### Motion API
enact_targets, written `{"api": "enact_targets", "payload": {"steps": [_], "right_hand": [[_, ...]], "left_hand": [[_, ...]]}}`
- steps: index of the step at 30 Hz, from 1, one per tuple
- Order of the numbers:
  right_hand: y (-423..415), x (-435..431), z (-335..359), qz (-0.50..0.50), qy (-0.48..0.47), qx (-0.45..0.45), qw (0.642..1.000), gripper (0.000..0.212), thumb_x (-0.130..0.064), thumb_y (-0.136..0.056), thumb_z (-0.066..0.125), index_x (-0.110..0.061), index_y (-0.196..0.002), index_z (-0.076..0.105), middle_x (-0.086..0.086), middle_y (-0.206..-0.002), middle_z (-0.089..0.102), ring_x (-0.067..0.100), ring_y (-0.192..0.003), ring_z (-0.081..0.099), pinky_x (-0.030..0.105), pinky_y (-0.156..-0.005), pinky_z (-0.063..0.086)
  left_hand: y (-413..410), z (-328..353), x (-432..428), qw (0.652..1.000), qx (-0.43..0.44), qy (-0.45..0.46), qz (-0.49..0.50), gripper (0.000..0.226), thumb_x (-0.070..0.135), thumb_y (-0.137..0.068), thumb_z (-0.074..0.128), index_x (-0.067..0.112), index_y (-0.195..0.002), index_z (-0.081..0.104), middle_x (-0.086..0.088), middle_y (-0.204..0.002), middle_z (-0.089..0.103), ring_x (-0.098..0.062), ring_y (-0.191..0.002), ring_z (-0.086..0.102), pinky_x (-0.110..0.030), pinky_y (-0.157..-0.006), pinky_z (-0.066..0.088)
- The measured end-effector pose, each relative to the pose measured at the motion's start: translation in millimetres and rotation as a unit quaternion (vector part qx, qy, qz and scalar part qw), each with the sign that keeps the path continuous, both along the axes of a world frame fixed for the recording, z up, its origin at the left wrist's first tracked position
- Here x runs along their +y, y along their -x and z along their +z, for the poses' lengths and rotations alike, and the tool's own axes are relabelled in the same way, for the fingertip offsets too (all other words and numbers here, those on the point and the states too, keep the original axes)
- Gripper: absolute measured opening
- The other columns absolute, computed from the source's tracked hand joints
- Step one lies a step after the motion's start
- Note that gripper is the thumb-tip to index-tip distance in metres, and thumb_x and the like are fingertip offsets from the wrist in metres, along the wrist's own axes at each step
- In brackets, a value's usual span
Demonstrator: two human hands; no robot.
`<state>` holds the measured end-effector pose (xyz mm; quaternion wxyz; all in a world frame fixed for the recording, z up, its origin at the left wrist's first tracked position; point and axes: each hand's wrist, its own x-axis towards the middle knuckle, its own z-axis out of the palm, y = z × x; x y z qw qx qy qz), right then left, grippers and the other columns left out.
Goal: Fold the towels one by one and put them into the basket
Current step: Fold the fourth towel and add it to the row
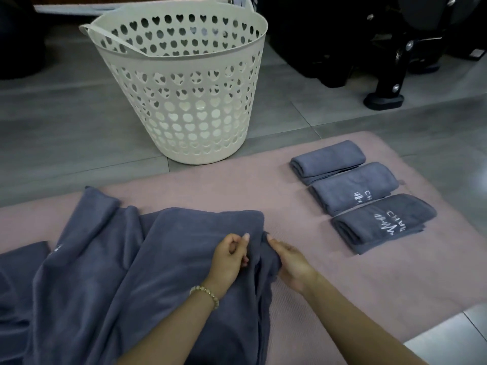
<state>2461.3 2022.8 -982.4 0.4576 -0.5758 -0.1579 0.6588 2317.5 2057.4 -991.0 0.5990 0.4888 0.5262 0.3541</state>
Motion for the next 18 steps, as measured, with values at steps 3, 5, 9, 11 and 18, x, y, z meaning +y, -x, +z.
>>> {"api": "enact_targets", "payload": {"steps": [3, 5, 9, 11, 18], "right_hand": [[-41.0, -20.8, 20.6, -0.077, -0.038, 0.010, 0.996, 0.037, -0.024, -0.094, 0.052, 0.003, -0.118, 0.062, 0.020, -0.115, 0.066, 0.027, -0.099, 0.065, 0.033, -0.086, 0.055], [-78.1, -40.2, 36.9, -0.099, -0.081, 0.012, 0.992, 0.036, -0.027, -0.089, 0.057, -0.002, -0.112, 0.066, 0.016, -0.112, 0.068, 0.025, -0.100, 0.065, 0.032, -0.086, 0.056], [-134.6, -92.0, 28.8, -0.059, -0.053, -0.157, 0.984, 0.051, -0.047, -0.068, 0.076, -0.003, -0.094, 0.072, 0.006, -0.094, 0.072, 0.015, -0.084, 0.066, 0.027, -0.078, 0.056], [-147.2, -109.4, 8.6, -0.056, -0.003, -0.229, 0.972, 0.033, -0.040, -0.081, 0.070, -0.007, -0.080, 0.068, 0.003, -0.080, 0.066, 0.008, -0.067, 0.058, 0.017, -0.060, 0.049], [-147.4, -117.5, -33.7, 0.010, 0.051, -0.236, 0.970, 0.026, -0.027, -0.086, 0.068, -0.002, -0.093, 0.068, 0.006, -0.091, 0.070, 0.014, -0.082, 0.062, 0.018, -0.071, 0.052]], "left_hand": [[-6.4, 5.4, -2.7, 0.999, 0.005, 0.029, 0.028, 0.028, 0.030, -0.097, 0.047, 0.010, -0.077, 0.047, 0.000, -0.060, 0.050, -0.011, -0.053, 0.048, -0.017, -0.048, 0.044], [-13.7, 7.6, -3.5, 0.999, 0.024, 0.020, 0.023, 0.025, 0.031, -0.097, 0.046, 0.012, -0.081, 0.047, -0.001, -0.067, 0.052, -0.011, -0.056, 0.049, -0.019, -0.049, 0.044], [-36.6, 5.5, -1.0, 0.986, 0.152, -0.052, -0.049, 0.021, 0.039, -0.096, 0.044, 0.019, -0.099, 0.049, 0.000, -0.091, 0.056, -0.016, -0.079, 0.056, -0.028, -0.072, 0.046], [-51.8, 0.6, 1.3, 0.967, 0.214, -0.082, -0.114, 0.037, 0.040, -0.096, 0.044, 0.016, -0.123, 0.048, 0.001, -0.116, 0.052, -0.018, -0.101, 0.055, -0.030, -0.091, 0.045], [-110.7, -27.8, 26.0, 0.872, 0.361, -0.103, -0.314, 0.059, 0.046, -0.099, 0.032, 0.014, -0.148, 0.024, -0.002, -0.155, 0.024, -0.025, -0.142, 0.021, -0.036, -0.116, 0.019]]}}
